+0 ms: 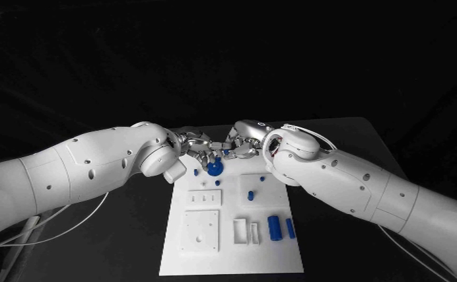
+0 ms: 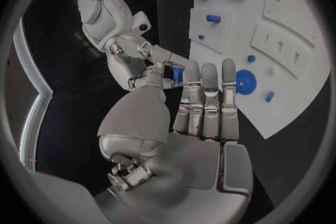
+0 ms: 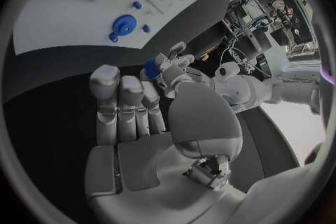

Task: Assemble the parts on the task board

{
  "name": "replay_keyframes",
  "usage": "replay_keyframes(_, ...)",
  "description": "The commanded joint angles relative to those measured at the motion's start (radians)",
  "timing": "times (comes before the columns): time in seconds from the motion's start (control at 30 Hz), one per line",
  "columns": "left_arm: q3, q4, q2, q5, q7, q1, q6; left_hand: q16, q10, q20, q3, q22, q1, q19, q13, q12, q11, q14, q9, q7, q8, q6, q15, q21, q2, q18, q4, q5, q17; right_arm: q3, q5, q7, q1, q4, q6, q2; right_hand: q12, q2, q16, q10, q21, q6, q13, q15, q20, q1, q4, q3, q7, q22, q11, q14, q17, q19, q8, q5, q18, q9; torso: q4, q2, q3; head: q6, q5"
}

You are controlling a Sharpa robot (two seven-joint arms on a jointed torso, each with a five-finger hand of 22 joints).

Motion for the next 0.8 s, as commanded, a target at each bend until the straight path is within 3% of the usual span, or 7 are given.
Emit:
replay_keyframes(0.03, 0.001, -0.003, 0.005, -0.022, -0.014, 0.000, -0.004, -0.003, -0.004, 0.003, 0.000, -0.001, 0.007, 0.000, -0.001, -0.006, 0.001, -0.005, -0.001, 0.000, 0.004, -0.007, -0.001, -0.004, 0.002, -0.003, -0.001, -0.006, -0.001, 0.000, -0.013, -0.007, 0.000, 0.004, 0.021, 0.001, -0.004, -0.001, -0.003, -0.006, -0.004, 0.008, -0.001, -0.008, -0.008, 0.000, 0.003, -0.005, 0.000, 0.087, -0.004, -0.002, -0.001, 0.056, 0.004, 0.004, -0.014, 0.001, 0.0003, 0.000, -0.0006, -0.001, -0.001)
replay_keyframes(0.43, 0.001, -0.017, 0.016, -0.034, -0.024, 0.000, -0.003, -0.004, -0.006, 0.003, -0.001, 0.000, 0.012, -0.001, -0.002, -0.007, 0.002, -0.007, -0.006, 0.000, 0.003, -0.008, 0.000, -0.008, 0.014, -0.004, -0.010, -0.006, -0.002, 0.000, -0.016, -0.011, 0.000, 0.006, 0.031, 0.005, -0.007, 0.000, -0.008, -0.007, -0.007, 0.007, -0.003, -0.008, -0.008, 0.000, 0.006, -0.008, 0.000, 0.086, -0.004, -0.002, -0.005, 0.056, 0.003, 0.005, -0.014, 0.001, 0.0007, 0.001, -0.0003, -0.002, 0.000)
replay_keyframes(0.8, 0.001, -0.024, 0.020, -0.035, -0.033, 0.000, 0.013, -0.007, -0.009, 0.005, -0.007, 0.002, 0.041, -0.003, -0.006, -0.011, 0.002, -0.012, -0.019, 0.002, -0.002, -0.008, 0.001, -0.015, 0.032, -0.004, -0.048, -0.011, -0.005, 0.000, -0.028, -0.011, 0.000, 0.005, 0.030, 0.011, -0.009, 0.000, -0.012, -0.008, -0.010, 0.005, -0.005, -0.008, -0.008, -0.001, 0.007, -0.009, 0.000, 0.085, -0.004, -0.002, -0.008, 0.057, 0.003, 0.008, -0.014, 0.001, 0.0017, 0.001, 0.0001, -0.002, 0.000)
